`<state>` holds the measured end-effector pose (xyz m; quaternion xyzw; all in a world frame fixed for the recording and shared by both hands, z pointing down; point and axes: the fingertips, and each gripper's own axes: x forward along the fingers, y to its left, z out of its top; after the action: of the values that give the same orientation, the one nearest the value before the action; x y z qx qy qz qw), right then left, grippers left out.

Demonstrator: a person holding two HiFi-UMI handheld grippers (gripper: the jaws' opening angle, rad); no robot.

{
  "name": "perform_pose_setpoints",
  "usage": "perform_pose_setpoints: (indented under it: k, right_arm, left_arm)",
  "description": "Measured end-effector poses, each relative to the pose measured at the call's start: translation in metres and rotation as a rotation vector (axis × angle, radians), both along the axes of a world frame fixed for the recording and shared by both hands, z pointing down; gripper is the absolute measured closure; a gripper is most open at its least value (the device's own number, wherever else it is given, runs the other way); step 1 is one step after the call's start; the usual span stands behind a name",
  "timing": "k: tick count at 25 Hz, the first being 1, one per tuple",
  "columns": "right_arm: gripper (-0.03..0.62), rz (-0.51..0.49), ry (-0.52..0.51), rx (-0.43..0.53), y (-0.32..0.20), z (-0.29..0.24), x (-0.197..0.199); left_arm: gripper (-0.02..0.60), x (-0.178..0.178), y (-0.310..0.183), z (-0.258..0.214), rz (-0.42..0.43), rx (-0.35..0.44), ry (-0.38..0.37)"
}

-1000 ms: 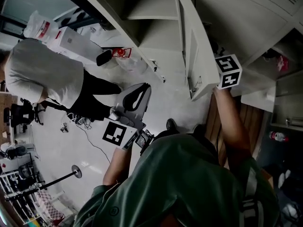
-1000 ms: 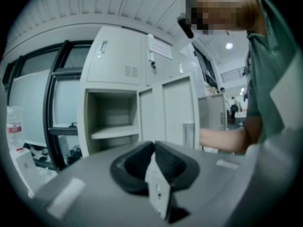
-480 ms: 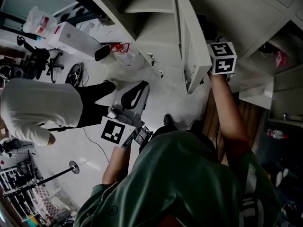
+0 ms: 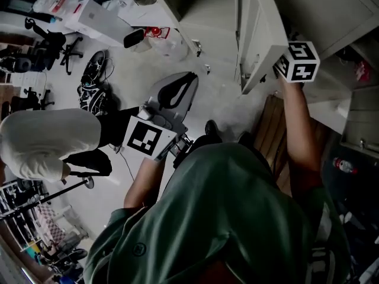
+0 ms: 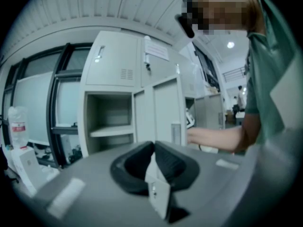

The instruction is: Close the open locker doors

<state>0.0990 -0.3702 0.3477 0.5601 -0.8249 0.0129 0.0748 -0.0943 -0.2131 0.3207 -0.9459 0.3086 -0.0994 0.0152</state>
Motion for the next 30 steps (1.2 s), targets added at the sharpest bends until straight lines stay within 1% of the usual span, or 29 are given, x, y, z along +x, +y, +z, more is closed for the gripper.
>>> perform_pose_setpoints:
  k: [4, 7, 10, 15, 25, 30]
  right_arm:
    - [0.546, -0.100, -0.035, 0.018, 0.032, -0.002, -0.007]
    - [0.546, -0.168, -0.049, 0.014, 0.064, -0.002, -0.013]
    - [0.546, -0.213, -0.057, 0.012, 0.093, -0.003, -0.016]
    - [0.546, -0.260, -0.095, 0.018, 0.137, -0.002, -0.010]
    - [0.546, -0.274, -0.140, 0.031, 0.202, 0.005, 0.023]
    - [0.546, -0.255, -0.169, 0.030, 0.234, 0.004, 0.047]
  left_arm:
    - [0.560, 0.012, 0.002, -0.006, 0.010, 0.025, 0.034]
    - [0.560, 0.015, 0.008, -0.009, 0.010, 0.024, 0.048]
    - [0.560, 0.019, 0.013, -0.013, 0.015, 0.033, 0.060]
    - [0.560, 0.036, 0.026, -0.012, 0.033, 0.045, 0.073]
    - [0.560, 0.085, 0.053, -0.011, 0.108, 0.060, 0.116]
    - [0.560, 0.115, 0.069, -0.011, 0.175, 0.064, 0.128]
